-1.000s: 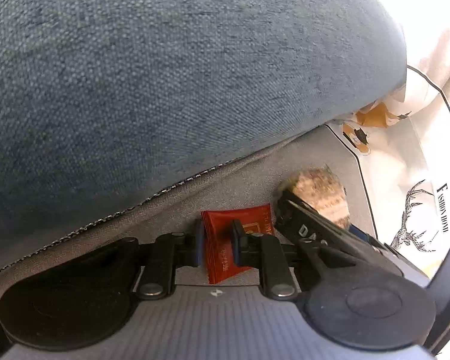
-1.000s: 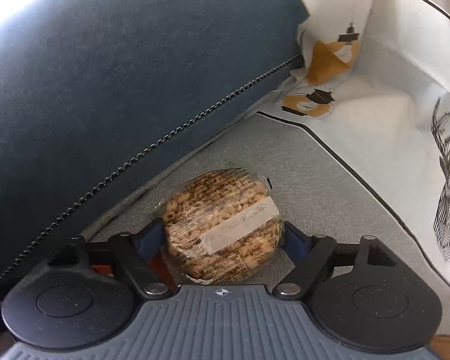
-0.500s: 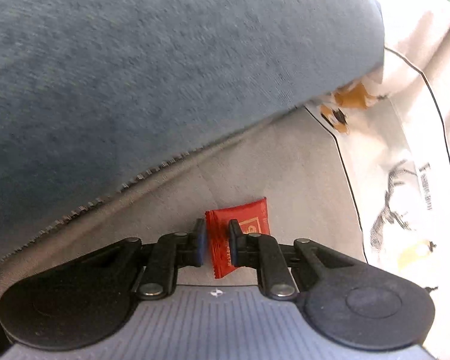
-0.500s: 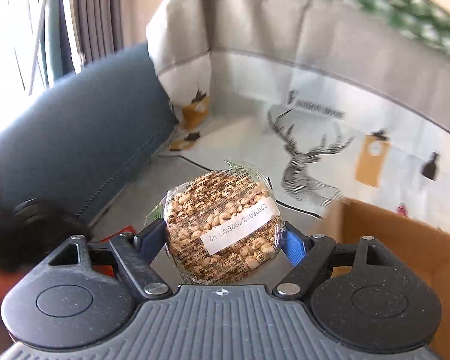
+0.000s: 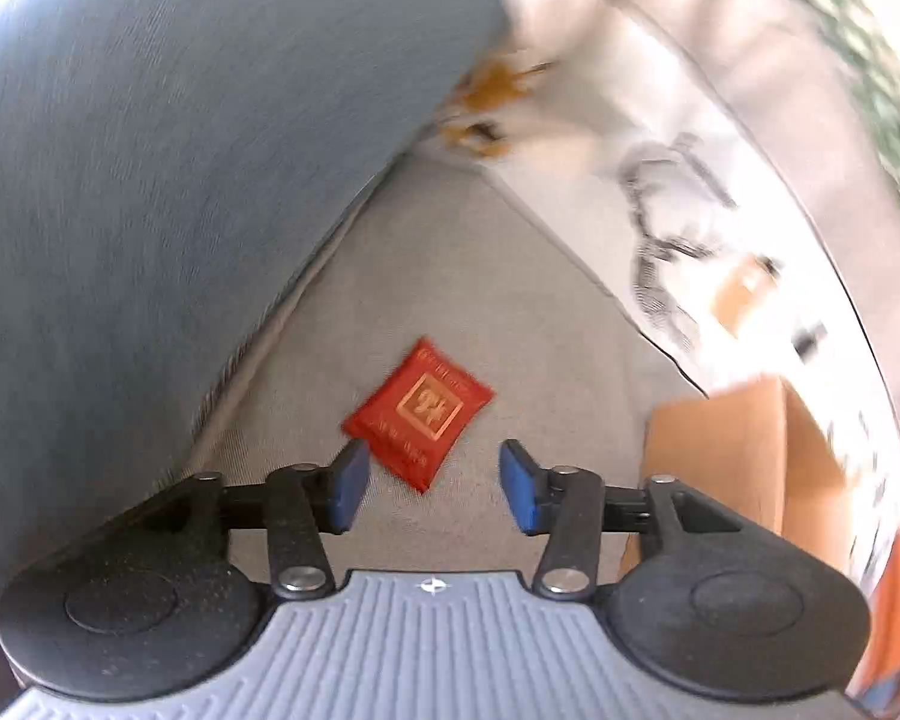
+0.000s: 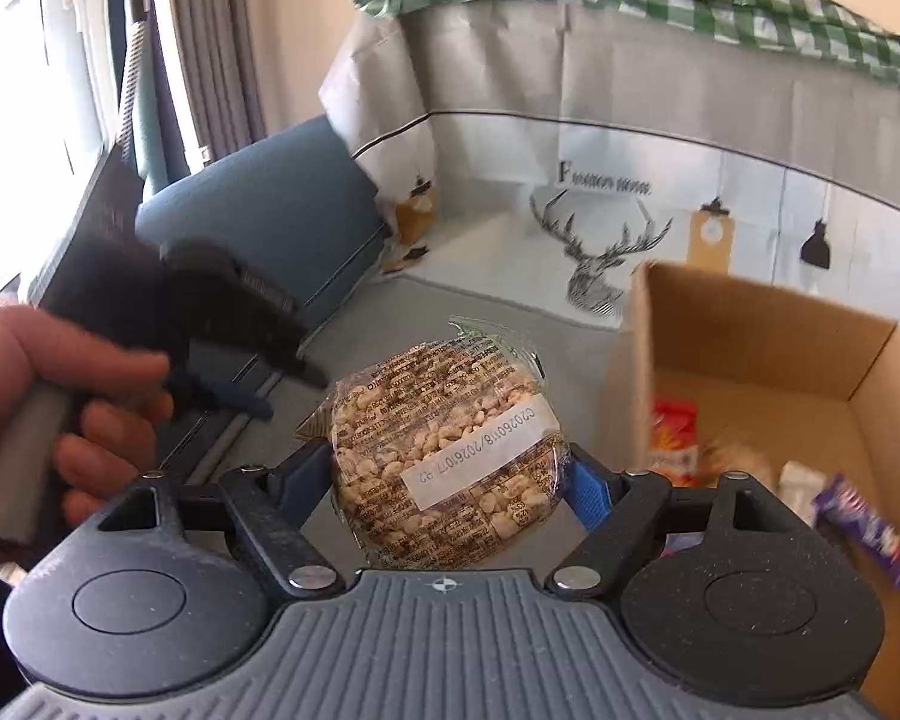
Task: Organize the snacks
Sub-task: 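Lift the red packet with the left tool while the right tool lifts the nut cake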
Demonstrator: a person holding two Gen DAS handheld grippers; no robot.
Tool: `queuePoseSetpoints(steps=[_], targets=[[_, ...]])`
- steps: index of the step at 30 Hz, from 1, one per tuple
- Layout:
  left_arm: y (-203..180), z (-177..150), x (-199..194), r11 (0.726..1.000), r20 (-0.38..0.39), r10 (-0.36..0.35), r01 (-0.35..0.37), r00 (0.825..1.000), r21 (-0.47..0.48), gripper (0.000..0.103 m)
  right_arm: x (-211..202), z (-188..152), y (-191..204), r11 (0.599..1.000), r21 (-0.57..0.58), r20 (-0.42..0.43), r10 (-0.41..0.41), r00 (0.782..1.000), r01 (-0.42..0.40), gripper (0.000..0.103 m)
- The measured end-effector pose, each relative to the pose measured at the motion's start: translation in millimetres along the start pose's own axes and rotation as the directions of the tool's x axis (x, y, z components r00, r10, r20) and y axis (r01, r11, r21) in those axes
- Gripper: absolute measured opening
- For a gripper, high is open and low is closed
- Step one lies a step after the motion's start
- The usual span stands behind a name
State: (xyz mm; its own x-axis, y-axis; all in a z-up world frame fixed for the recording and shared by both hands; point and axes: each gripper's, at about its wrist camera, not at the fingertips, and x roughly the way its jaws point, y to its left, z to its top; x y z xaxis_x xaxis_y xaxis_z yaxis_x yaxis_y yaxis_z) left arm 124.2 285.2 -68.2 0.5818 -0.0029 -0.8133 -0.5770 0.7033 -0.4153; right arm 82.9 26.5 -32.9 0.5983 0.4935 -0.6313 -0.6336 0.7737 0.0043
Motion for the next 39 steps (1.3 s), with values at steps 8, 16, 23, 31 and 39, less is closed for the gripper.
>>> queuePoseSetpoints(steps=[8, 16, 23, 31, 39], targets=[[-18.5, -24.7, 13.1, 0.949, 0.068, -0.004, -0.017, 0.998, 0.315, 0.071, 32.4, -40.1, 38.0, 0.994, -0.089, -0.099, 0.061, 0.993, -0.070, 0.082], [-24.3, -16.9, 58.9, 0.955, 0.057, 0.080, -0.093, 0.995, 0.282, 0.074, 63.5, -54.5, 32.2, 0.996, -0.020, -0.287, 0.074, 0.955, -0.084, 0.082], [-24.5, -12.3, 82.2, 0.943, 0.035, 0.152, -0.155, 0.988, 0.295, 0.074, 71.8, -64.7, 31.1, 0.998, -0.027, -0.345, 0.050, 0.937, -0.063, 0.082], [-25.9, -15.4, 91.8, 0.925, 0.035, 0.182, -0.183, 0.983, 0.332, 0.074, 75.7, -63.2, 20.4, 0.998, -0.012, -0.357, 0.048, 0.933, -0.056, 0.082], [-33.8, -24.8, 87.2, 0.879, 0.061, 0.213, -0.218, 0.975, 0.424, 0.049, 76.7, -62.8, 21.4, 0.999, -0.024, -0.359, 0.036, 0.933, -0.048, 0.082]])
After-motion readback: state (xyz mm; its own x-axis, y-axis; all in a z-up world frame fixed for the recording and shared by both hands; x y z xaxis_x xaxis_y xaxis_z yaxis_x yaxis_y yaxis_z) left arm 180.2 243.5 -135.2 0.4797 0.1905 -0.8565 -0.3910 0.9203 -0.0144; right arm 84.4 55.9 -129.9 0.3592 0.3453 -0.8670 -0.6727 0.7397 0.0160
